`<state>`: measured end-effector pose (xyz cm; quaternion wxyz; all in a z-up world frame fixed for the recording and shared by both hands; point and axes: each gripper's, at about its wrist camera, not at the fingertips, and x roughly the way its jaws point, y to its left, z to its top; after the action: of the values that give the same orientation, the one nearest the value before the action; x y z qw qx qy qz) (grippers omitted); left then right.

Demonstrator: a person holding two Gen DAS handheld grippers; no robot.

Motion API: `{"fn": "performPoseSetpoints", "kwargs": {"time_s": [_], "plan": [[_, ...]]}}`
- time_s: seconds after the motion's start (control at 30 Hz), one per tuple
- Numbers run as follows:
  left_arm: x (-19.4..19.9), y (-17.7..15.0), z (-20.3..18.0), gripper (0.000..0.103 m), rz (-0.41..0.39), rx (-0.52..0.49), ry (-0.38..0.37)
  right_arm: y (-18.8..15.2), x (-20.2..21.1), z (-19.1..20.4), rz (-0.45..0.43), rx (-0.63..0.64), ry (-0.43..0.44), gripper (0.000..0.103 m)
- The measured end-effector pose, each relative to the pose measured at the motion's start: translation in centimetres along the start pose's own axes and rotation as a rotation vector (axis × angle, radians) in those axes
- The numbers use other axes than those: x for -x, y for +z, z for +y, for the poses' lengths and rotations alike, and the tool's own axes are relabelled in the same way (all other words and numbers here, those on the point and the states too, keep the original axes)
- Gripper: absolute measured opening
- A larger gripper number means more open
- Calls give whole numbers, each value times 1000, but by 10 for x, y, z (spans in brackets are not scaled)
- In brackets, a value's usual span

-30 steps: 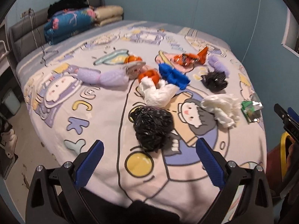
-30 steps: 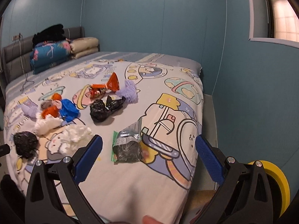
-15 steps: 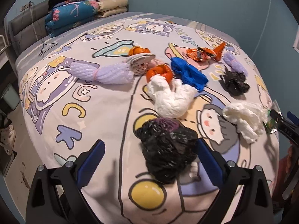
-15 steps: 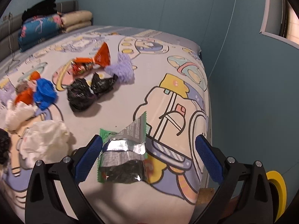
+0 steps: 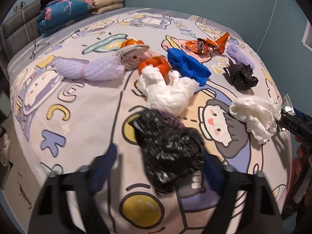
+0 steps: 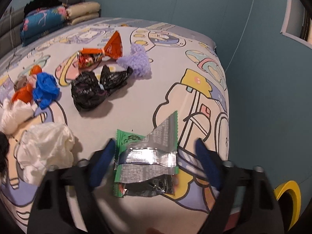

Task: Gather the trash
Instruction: 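Grasp the black plastic bag with the left tool while the right tool grasps the silver-green wrapper, then carry both items over the yellow bin and open both tools to drop them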

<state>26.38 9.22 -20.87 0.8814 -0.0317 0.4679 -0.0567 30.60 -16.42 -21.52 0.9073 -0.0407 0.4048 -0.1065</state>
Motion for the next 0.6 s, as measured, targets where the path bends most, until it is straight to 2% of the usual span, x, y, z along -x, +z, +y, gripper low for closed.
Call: {"fn": "performPoseSetpoints", "kwargs": {"time_s": [0.1, 0.13, 0.2, 0.23, 0.37, 0.6], "plan": [[-1, -4, -1, 45, 4, 2, -4, -3, -3, 2, 21, 10, 25, 54], [0, -5, -2, 44, -6, 0, 1, -3, -3, 3, 21, 11, 32, 45], [3, -5, -2, 42, -15, 0, -5, -2, -1, 4, 19, 17, 28, 42], [4, -5, -2, 40, -20, -4, 1, -2, -1, 4, 20, 17, 28, 38], [11, -6, -6, 38, -41, -19, -5, 0, 3, -1, 28, -3, 42, 30], [37, -8, 0, 37, -107, 0, -36, 5, 34, -23, 18, -68, 84, 29]]}}
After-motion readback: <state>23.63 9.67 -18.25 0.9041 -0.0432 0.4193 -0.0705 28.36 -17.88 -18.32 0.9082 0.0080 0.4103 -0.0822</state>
